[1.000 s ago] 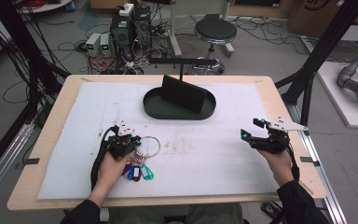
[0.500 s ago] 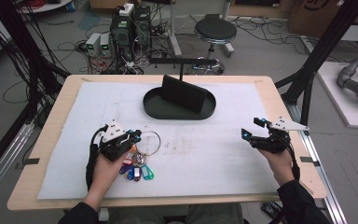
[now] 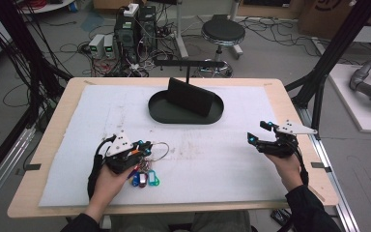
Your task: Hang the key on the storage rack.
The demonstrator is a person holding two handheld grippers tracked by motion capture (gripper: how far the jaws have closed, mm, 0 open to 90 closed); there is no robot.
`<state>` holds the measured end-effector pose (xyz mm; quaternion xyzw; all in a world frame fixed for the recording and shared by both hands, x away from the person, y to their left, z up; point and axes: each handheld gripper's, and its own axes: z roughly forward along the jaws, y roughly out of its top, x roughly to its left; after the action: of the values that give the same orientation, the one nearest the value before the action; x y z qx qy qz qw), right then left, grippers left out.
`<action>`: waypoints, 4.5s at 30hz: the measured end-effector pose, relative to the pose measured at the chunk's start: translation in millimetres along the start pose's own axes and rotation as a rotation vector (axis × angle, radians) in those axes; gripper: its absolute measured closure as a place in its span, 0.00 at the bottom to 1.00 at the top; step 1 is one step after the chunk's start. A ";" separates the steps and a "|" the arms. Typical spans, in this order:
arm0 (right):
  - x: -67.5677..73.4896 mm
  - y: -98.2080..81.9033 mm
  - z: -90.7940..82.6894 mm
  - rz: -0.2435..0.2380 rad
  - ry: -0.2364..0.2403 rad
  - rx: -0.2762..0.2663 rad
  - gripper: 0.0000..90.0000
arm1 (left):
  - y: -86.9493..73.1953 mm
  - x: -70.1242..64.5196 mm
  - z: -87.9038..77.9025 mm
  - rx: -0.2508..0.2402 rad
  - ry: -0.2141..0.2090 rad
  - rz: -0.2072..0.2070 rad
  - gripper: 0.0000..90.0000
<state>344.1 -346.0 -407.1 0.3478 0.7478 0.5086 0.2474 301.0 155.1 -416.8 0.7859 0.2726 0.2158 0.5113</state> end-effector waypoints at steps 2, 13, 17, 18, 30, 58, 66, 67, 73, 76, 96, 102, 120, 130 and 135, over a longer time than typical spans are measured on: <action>-0.2 -0.1 0.5 0.002 0.002 0.002 0.28 | -1.4 1.6 0.5 0.010 -0.009 -0.008 0.90; -0.3 -0.1 0.4 0.004 0.005 0.004 0.28 | -2.7 4.0 2.4 0.041 -0.046 0.011 0.95; -0.1 -0.1 0.6 0.003 0.007 0.003 0.28 | -2.1 3.6 2.7 0.036 -0.053 0.009 0.96; -0.1 -0.1 0.6 0.002 0.007 0.005 0.28 | -1.7 3.8 2.5 0.035 -0.056 0.011 0.96; -1.0 -0.3 0.9 0.006 0.002 0.004 0.28 | 8.8 4.2 -2.0 -0.036 -0.059 0.008 0.96; -5.1 -1.3 0.7 0.020 -0.006 0.006 0.28 | 53.9 4.1 -14.9 -0.170 -0.025 0.056 0.96; -6.5 -1.6 0.6 0.020 -0.008 0.005 0.28 | 69.1 9.4 -7.4 -0.195 -0.023 0.067 0.96; -6.5 -1.6 0.6 0.022 -0.010 0.007 0.28 | 71.4 10.7 -6.0 -0.196 -0.019 0.069 0.96; -7.0 -1.7 0.6 0.024 -0.011 0.006 0.28 | 84.5 15.6 2.0 -0.212 -0.014 0.077 0.96; -7.4 -1.8 1.1 0.028 -0.014 0.006 0.28 | 90.1 17.0 4.8 -0.214 -0.007 0.081 0.96; -7.9 -1.9 3.5 0.024 -0.011 0.006 0.28 | 118.6 40.8 14.4 -0.255 0.039 0.059 0.96; -8.3 -2.0 3.8 0.022 -0.009 0.004 0.28 | 127.1 46.7 18.2 -0.265 0.056 0.056 0.96; -8.8 -2.1 3.9 0.023 -0.012 0.003 0.28 | 136.9 67.2 35.0 -0.274 0.104 0.024 0.96; -8.7 -2.0 4.0 0.025 -0.014 0.001 0.28 | 134.5 85.6 44.5 -0.287 0.127 -0.034 0.96; -9.4 -2.1 3.8 0.024 -0.015 -0.001 0.28 | 140.8 91.7 50.4 -0.277 0.135 -0.030 0.96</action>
<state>352.3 -351.5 -410.2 0.3603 0.7416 0.5091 0.2470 431.0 133.8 -300.9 0.6874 0.2860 0.2960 0.5984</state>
